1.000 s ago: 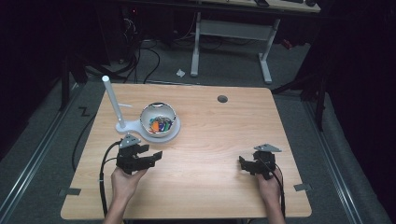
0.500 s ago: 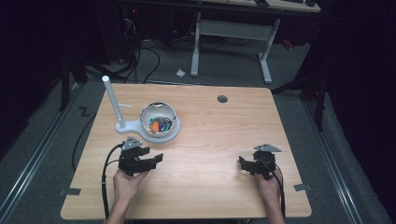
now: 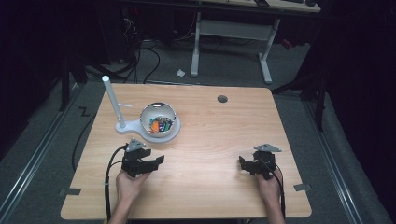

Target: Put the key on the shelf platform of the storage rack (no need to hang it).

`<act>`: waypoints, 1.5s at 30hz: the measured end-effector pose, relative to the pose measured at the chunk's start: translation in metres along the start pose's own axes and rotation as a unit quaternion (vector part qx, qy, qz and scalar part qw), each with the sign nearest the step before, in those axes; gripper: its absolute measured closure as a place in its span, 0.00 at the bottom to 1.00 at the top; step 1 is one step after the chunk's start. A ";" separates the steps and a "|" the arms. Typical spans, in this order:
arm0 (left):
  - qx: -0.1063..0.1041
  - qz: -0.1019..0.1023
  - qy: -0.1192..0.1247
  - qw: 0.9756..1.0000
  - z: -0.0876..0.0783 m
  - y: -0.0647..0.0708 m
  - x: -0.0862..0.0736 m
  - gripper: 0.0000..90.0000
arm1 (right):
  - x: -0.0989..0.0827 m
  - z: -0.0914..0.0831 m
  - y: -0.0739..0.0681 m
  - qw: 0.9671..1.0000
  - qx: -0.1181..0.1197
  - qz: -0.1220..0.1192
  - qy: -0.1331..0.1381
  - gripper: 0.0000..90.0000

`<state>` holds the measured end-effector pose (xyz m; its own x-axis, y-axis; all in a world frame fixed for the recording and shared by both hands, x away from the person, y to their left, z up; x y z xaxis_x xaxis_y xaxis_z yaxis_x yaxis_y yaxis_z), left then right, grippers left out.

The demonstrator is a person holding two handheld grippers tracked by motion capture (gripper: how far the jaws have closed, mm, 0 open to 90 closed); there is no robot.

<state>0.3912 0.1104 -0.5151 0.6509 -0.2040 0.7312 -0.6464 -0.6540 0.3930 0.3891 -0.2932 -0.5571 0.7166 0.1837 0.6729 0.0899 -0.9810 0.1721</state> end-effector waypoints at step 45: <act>0.068 0.044 -0.037 0.996 0.038 -0.003 -0.028 0.37 | 0.000 0.000 0.000 1.000 0.000 0.000 0.000 0.16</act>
<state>0.3901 0.0902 -0.5579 0.6251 -0.3141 0.7146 -0.6452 -0.7231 0.2465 0.3891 -0.2932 -0.5571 0.7164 0.1835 0.6731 0.0900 -0.9810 0.1718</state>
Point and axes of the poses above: each handheld gripper's, and its own axes: z roughly forward along the jaws, x roughly out of its top, y roughly to its right, the point moved 5 cm from there along z, roughly forward along the jaws, and after that the axes turned 12 degrees about -x, right-handed, at the moved point
